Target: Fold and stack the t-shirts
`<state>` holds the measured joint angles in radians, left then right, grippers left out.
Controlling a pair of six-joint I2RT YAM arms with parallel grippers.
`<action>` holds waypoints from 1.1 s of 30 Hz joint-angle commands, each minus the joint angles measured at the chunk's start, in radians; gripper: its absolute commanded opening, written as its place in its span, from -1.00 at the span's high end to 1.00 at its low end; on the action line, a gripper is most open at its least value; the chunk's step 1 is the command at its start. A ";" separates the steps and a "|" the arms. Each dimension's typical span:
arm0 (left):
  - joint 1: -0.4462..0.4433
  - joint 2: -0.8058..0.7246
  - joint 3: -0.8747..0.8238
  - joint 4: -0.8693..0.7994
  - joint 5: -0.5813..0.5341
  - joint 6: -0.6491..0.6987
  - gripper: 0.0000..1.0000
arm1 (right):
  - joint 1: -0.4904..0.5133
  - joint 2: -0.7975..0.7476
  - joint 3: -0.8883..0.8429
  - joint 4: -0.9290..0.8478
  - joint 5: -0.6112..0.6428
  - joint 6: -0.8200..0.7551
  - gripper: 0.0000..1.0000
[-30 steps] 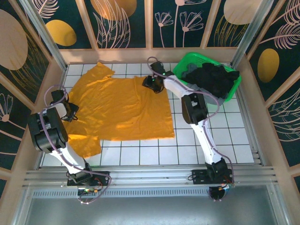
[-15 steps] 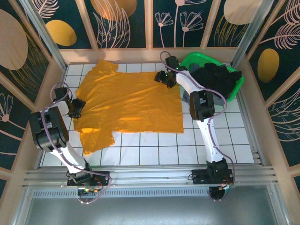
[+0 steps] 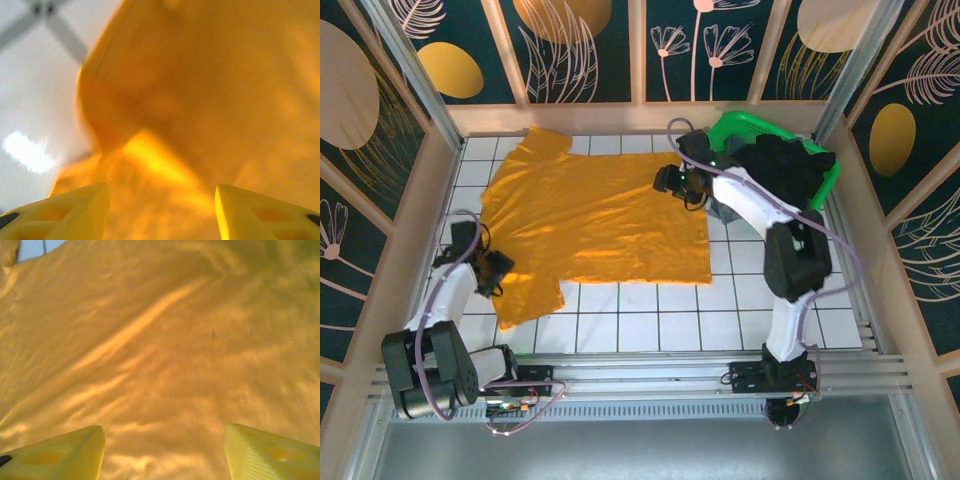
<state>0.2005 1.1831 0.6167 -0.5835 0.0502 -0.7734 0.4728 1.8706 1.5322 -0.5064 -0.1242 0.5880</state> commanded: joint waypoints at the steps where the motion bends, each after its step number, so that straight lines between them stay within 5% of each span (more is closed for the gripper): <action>1: -0.061 -0.090 -0.029 -0.152 -0.028 -0.128 -0.16 | 0.053 -0.100 -0.188 0.036 0.047 0.137 -0.29; 8: -0.069 -0.327 -0.125 -0.214 -0.049 -0.411 -0.09 | 0.110 -0.284 -0.410 0.009 0.034 0.207 -0.29; 23: -0.069 -0.124 -0.248 0.024 -0.042 -0.465 -0.09 | 0.079 -0.496 -0.621 -0.079 0.038 0.212 -0.29; 27: -0.069 -0.052 -0.260 0.148 -0.007 -0.476 0.28 | 0.045 -0.517 -0.653 -0.081 0.064 0.222 -0.26; 31: -0.069 -0.015 -0.216 0.170 0.005 -0.460 0.99 | 0.021 -0.518 -0.721 -0.065 0.093 0.262 -0.22; 33: -0.068 -0.043 -0.181 0.121 -0.022 -0.461 1.00 | 0.002 -0.518 -0.756 -0.051 0.104 0.292 -0.21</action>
<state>0.1371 1.1309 0.4393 -0.4480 0.0216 -1.2339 0.4969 1.3685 0.8211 -0.5526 -0.0639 0.8261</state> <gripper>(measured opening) 0.055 0.606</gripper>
